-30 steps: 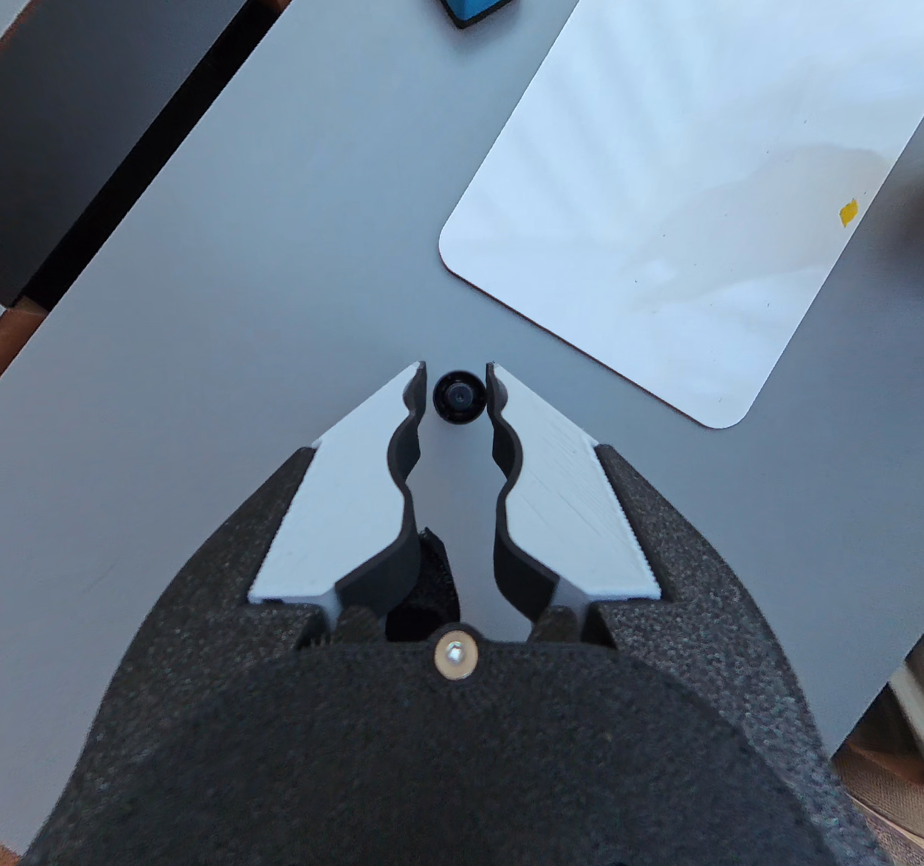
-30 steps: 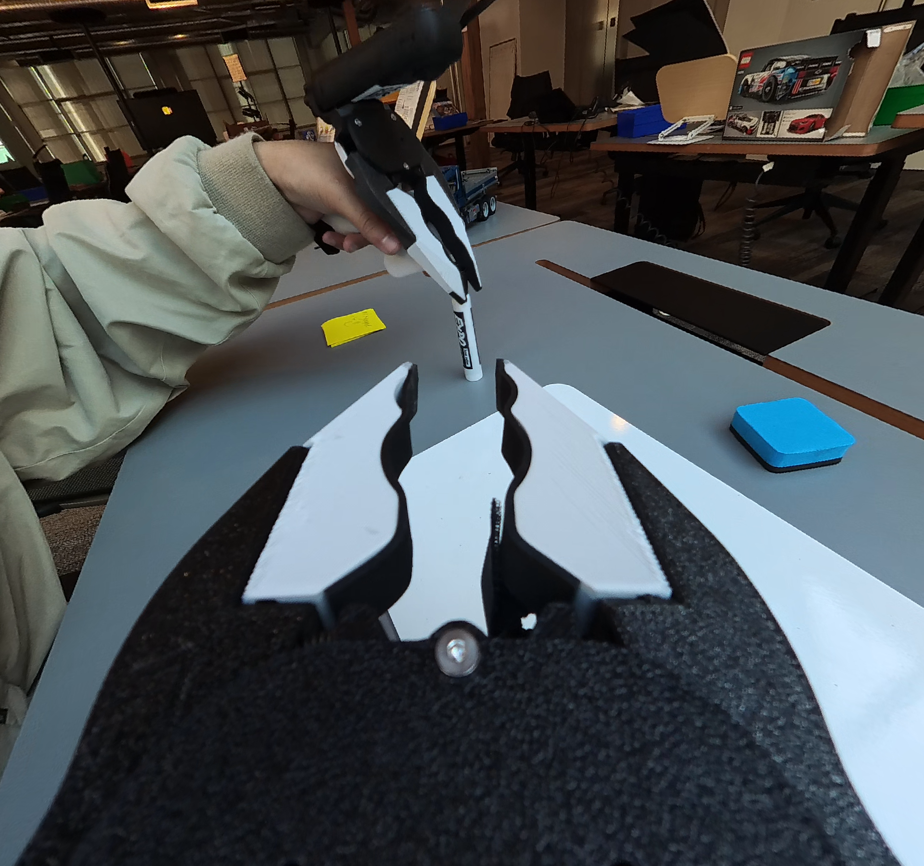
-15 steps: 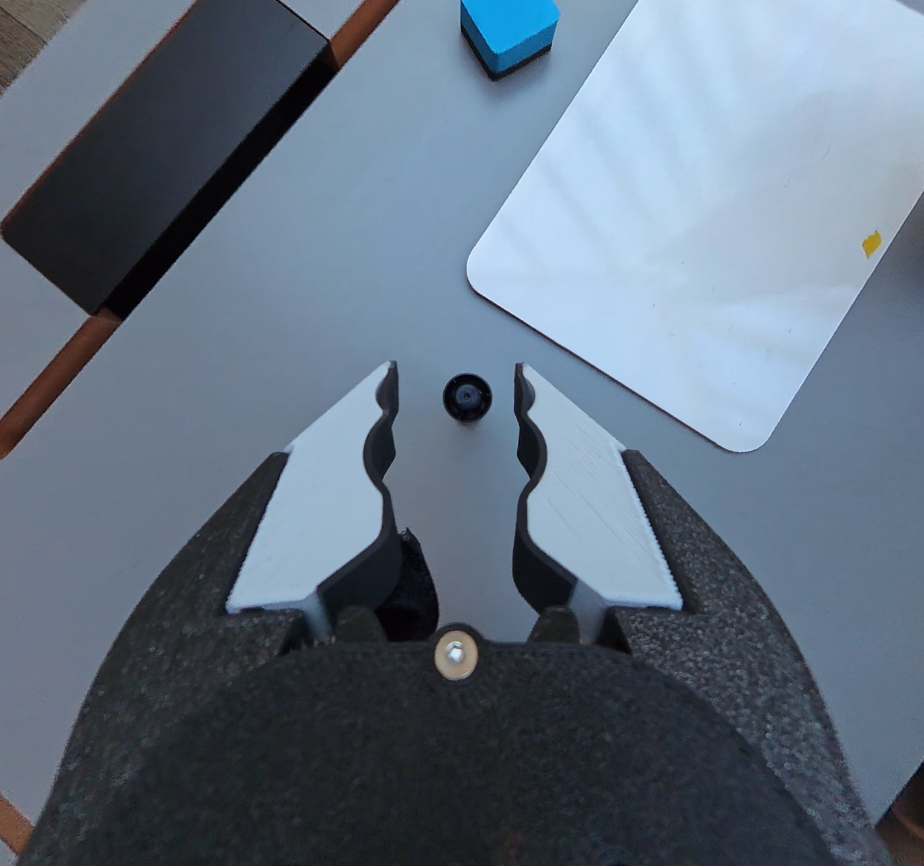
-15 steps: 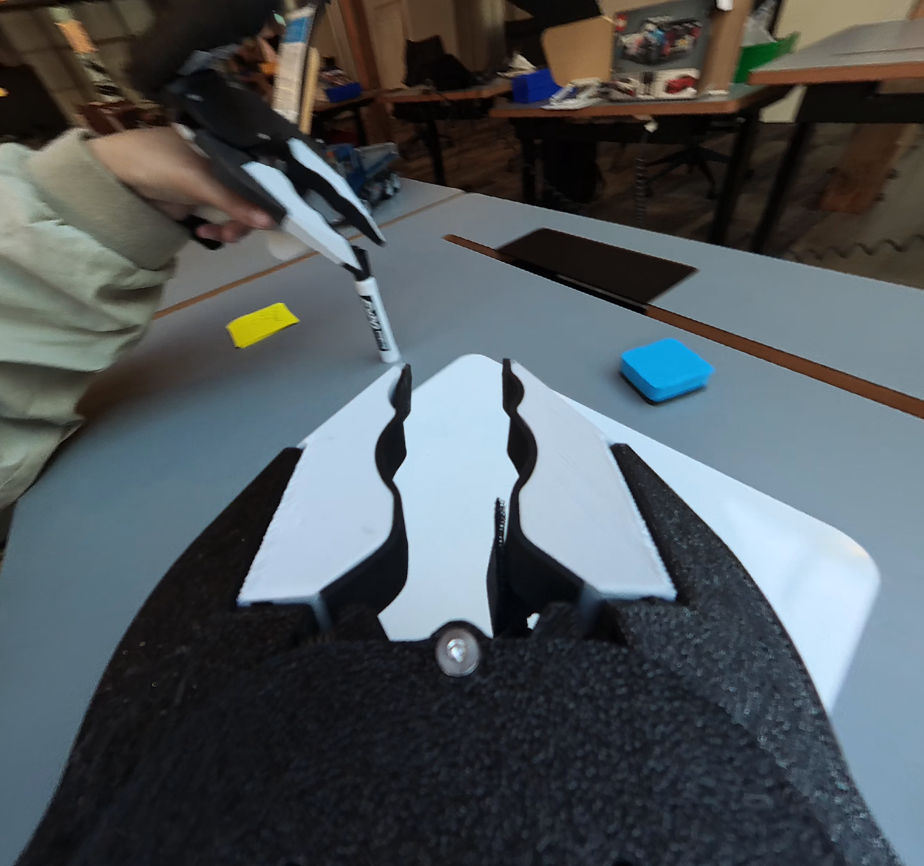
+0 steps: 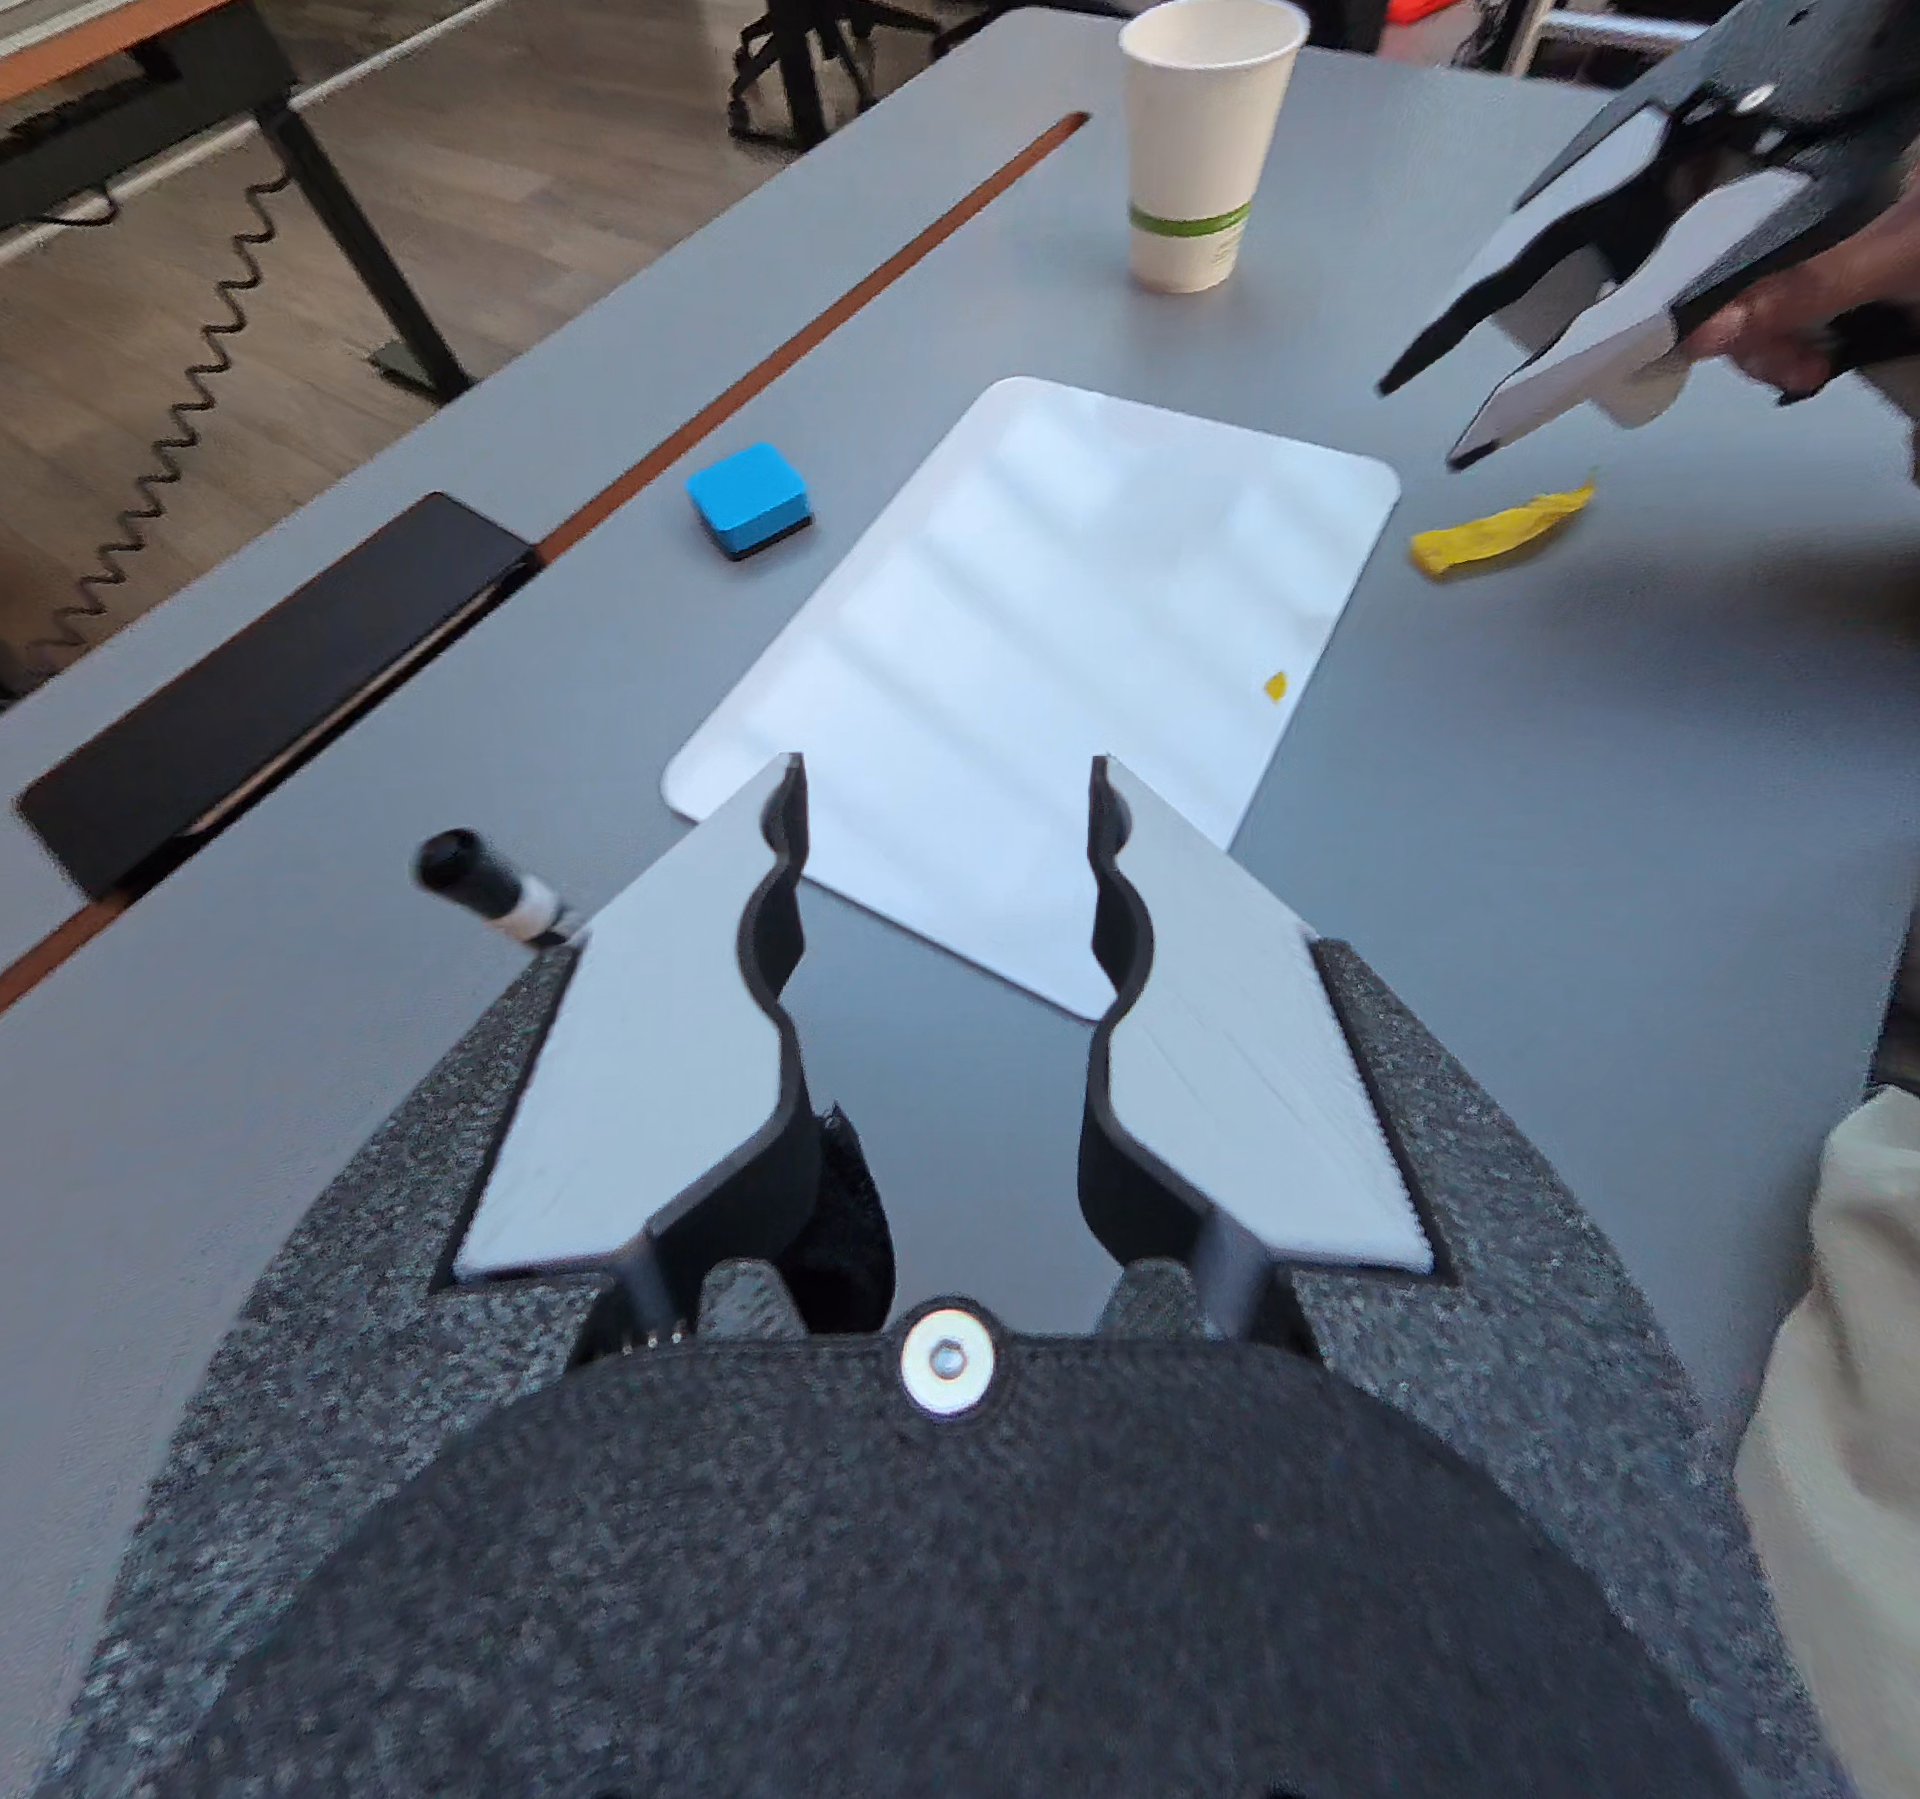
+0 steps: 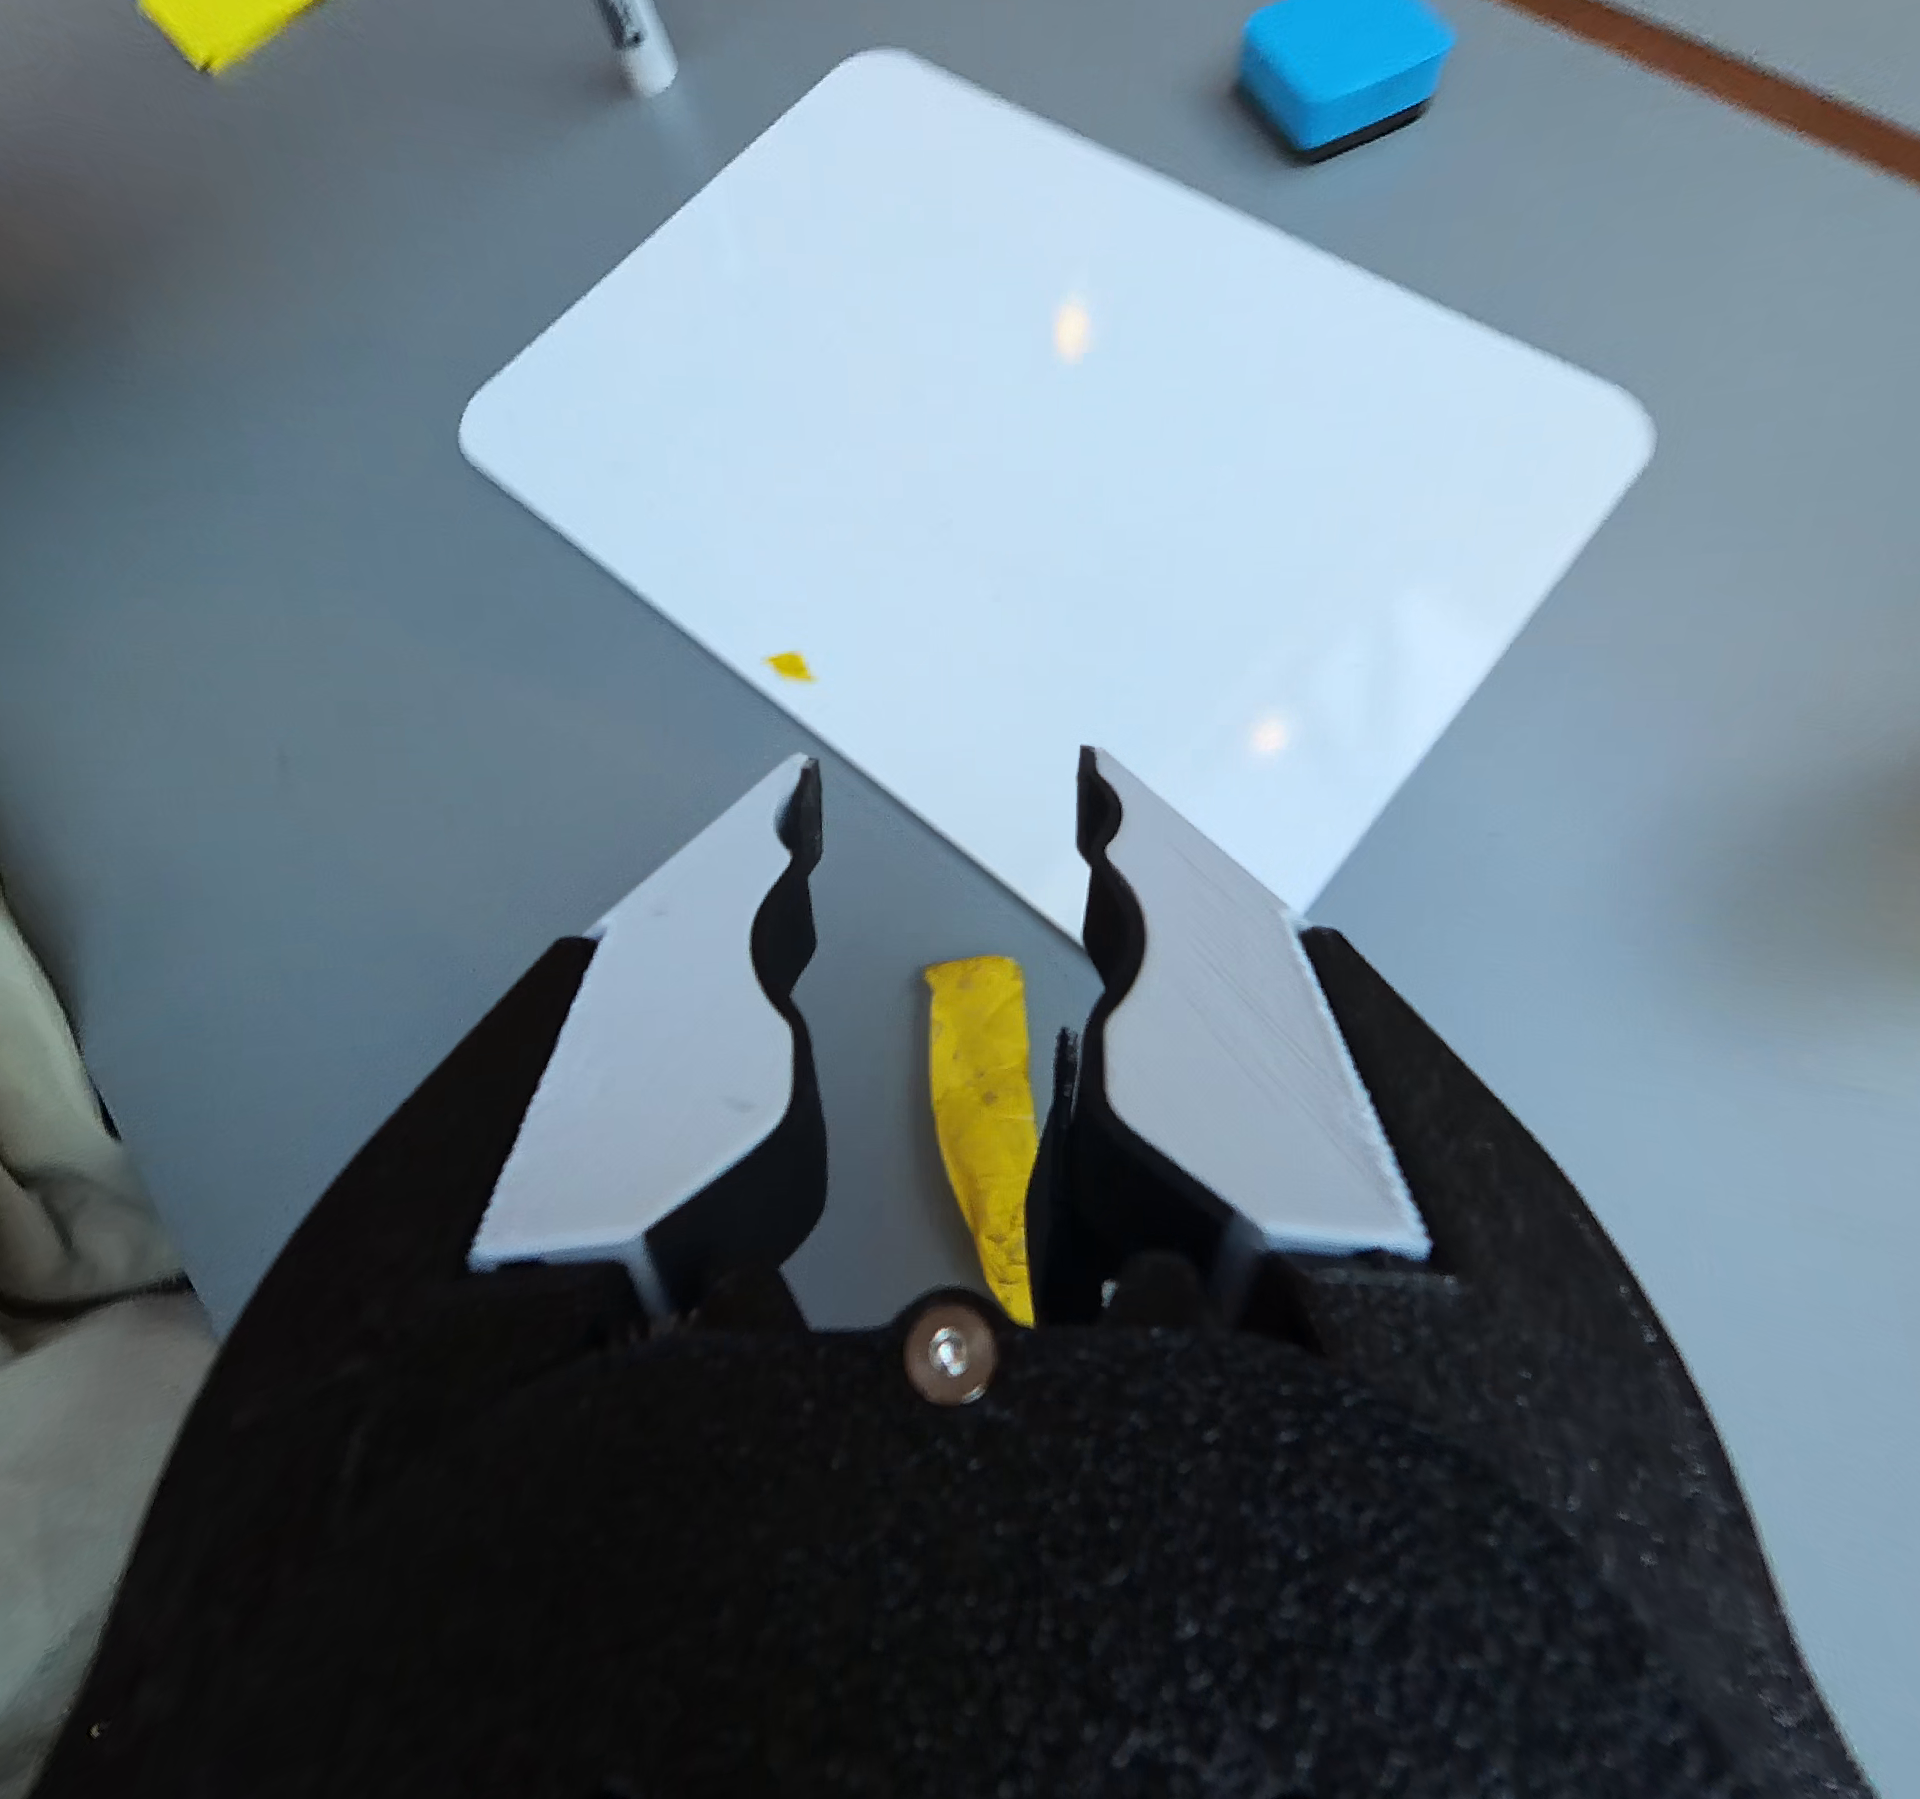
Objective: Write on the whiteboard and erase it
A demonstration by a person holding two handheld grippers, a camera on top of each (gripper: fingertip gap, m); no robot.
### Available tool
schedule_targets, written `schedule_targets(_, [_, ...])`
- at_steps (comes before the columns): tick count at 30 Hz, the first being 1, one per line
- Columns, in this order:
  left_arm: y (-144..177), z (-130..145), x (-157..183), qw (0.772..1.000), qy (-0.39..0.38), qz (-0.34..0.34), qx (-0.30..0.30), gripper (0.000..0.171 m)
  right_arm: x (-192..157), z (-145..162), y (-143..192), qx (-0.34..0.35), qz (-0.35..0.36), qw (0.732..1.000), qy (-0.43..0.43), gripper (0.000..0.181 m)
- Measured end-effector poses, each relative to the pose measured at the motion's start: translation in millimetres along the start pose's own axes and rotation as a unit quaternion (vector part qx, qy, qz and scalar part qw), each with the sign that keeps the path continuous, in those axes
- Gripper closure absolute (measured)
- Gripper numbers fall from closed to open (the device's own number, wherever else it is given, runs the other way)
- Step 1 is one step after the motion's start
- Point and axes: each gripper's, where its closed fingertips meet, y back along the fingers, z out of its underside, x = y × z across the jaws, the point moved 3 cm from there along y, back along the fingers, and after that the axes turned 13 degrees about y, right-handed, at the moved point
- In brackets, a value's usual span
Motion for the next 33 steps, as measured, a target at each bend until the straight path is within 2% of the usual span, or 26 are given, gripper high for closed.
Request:
schedule_targets(4, [-48.4,36.4,37.0,0.998,-0.024,0.051,-0.002,0.124,-35.1,2.5,-32.0,0.011,-0.052,0.998,0.018,0.147])
schedule_targets(8, [-78.9,57.8,54.6,0.994,-0.019,0.103,-0.009,0.131,-48.8,-0.4,-70.5,-0.035,-0.057,0.996,0.064,0.155])
schedule_targets(11, [-79.9,60.5,52.7,0.993,-0.005,0.115,-0.004,0.132,-46.6,-5.2,-83.9,-0.042,-0.058,0.995,0.067,0.167])
schedule_targets(15, [-69.0,59.5,50.1,0.991,0.015,0.133,0.016,0.134,-47.2,-1.3,-91.9,-0.060,-0.071,0.993,0.074,0.170])
schedule_targets(18, [-67.1,62.0,47.3,0.992,0.006,0.122,0.015,0.134,-46.9,-1.7,-93.8,-0.063,-0.073,0.992,0.076,0.173])
schedule_targets(20, [-67.1,63.4,49.0,0.992,0.001,0.124,0.010,0.134,-47.6,-2.0,-93.9,-0.064,-0.080,0.992,0.077,0.181])
schedule_targets(24, [-67.4,65.1,51.5,0.992,-0.006,0.123,0.010,0.135,-41.9,-4.5,-84.8,-0.061,-0.054,0.993,0.085,0.181])
schedule_targets(29, [-69.0,65.7,45.4,0.994,0.001,0.106,0.009,0.136,-26.4,-14.3,-32.1,-0.016,-0.017,0.998,0.061,0.181])
schedule_targets(31, [-73.0,69.3,42.8,0.996,-0.003,0.092,-0.002,0.137,-21.1,-7.4,-18.3,-0.020,-0.004,0.998,0.055,0.181])
schedule_targets(33, [-77.1,74.8,43.4,0.996,-0.021,0.083,-0.014,0.137,-15.3,12.5,-8.8,-0.050,0.004,0.998,0.045,0.181])
